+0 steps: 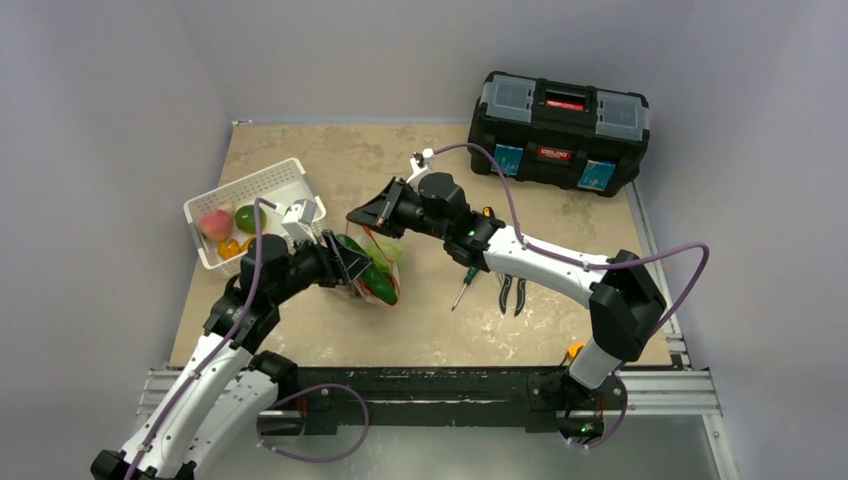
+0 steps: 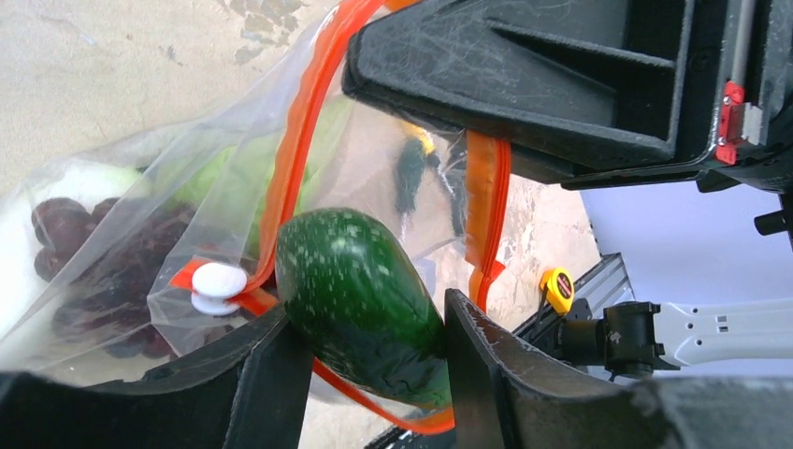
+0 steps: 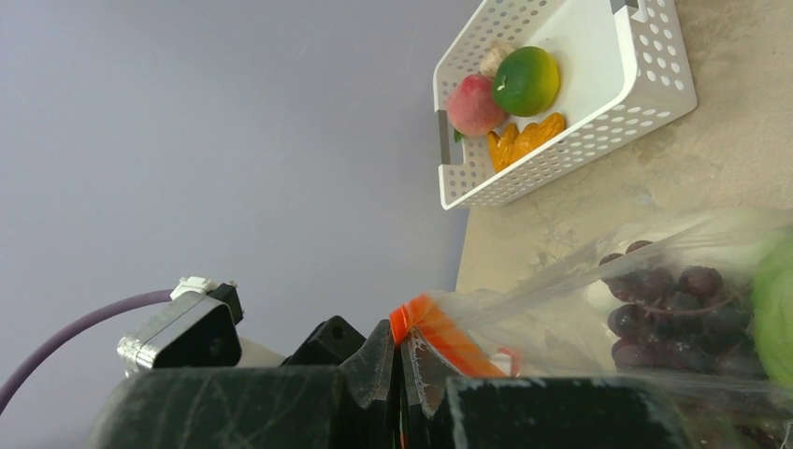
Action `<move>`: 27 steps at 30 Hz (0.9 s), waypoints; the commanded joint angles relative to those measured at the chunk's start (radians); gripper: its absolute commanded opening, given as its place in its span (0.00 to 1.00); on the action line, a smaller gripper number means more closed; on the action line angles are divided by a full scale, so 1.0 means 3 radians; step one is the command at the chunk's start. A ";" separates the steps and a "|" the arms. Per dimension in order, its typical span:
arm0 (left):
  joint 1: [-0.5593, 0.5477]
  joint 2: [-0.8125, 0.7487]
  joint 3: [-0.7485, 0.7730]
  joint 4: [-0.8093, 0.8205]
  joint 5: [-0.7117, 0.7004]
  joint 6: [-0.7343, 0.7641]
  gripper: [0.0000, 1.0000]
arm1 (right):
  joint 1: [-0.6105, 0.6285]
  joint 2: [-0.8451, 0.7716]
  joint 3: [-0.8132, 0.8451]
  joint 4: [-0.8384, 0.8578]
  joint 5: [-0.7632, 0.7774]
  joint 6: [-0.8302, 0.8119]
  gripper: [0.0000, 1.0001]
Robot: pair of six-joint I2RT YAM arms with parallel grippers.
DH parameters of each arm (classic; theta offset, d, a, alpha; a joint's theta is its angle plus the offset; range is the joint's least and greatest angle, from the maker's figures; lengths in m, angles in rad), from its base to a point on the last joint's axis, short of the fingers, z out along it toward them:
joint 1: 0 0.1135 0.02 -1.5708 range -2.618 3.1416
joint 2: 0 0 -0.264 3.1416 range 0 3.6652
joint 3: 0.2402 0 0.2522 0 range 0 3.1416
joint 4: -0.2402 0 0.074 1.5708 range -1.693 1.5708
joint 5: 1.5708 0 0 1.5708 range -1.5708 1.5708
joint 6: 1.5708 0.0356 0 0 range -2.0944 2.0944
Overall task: Place the food in the zip-top bag and seal the zipper
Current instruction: Place the fake vegetable in the zipper food storage bag, then adjust the zipper food storage bag at the center of the board.
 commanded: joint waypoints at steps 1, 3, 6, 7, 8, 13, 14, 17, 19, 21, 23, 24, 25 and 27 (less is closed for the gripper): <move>-0.0018 -0.0011 0.0222 -0.0316 -0.0033 0.0058 0.53 | -0.0012 -0.0208 0.0068 0.0409 0.0000 0.0045 0.00; -0.0018 -0.0009 0.0309 -0.0497 -0.0076 0.0085 0.60 | -0.0021 -0.0201 0.0061 0.0408 -0.0003 0.0047 0.00; -0.0018 0.0032 0.0487 -0.0826 -0.0130 0.0139 0.65 | -0.0033 -0.0187 0.0055 0.0409 -0.0015 0.0046 0.00; -0.0017 0.0041 0.0558 -0.0929 -0.0143 0.0153 0.67 | -0.0035 -0.0185 0.0052 0.0409 -0.0022 0.0047 0.00; -0.0018 0.0048 0.0604 -0.1020 -0.0169 0.0164 0.67 | -0.0034 -0.0174 0.0055 0.0417 -0.0031 0.0043 0.00; -0.0017 0.0010 0.0823 -0.1387 -0.0343 0.0264 0.68 | -0.0038 -0.0139 0.0055 0.0438 -0.0077 0.0046 0.00; -0.0017 -0.0017 0.0855 -0.1449 -0.0404 0.0290 0.68 | -0.0039 -0.0137 0.0056 0.0440 -0.0085 0.0046 0.00; -0.0015 -0.0111 0.0878 -0.1614 -0.0578 0.0341 0.66 | -0.0039 -0.0152 0.0051 0.0438 -0.0092 0.0034 0.00; -0.0014 -0.0180 0.0870 -0.1677 -0.0628 0.0351 0.61 | -0.0044 -0.0163 0.0055 0.0428 -0.0092 0.0016 0.00; -0.0015 -0.0239 0.0816 -0.1680 -0.0665 0.0313 0.55 | -0.0048 -0.0172 0.0055 0.0418 -0.0096 -0.0001 0.00; -0.0018 -0.0257 0.0748 -0.1670 -0.0715 0.0251 0.48 | -0.0050 -0.0184 0.0053 0.0419 -0.0104 0.0000 0.00; -0.0014 -0.0249 0.0725 -0.1657 -0.0723 0.0226 0.44 | -0.0049 -0.0185 0.0051 0.0426 -0.0110 0.0001 0.00; -0.0014 -0.0223 0.0691 -0.1625 -0.0711 0.0207 0.40 | -0.0049 -0.0192 0.0047 0.0431 -0.0116 0.0000 0.00; -0.0015 -0.0170 0.0626 -0.1561 -0.0684 0.0176 0.37 | -0.0049 -0.0197 0.0048 0.0434 -0.0122 0.0000 0.00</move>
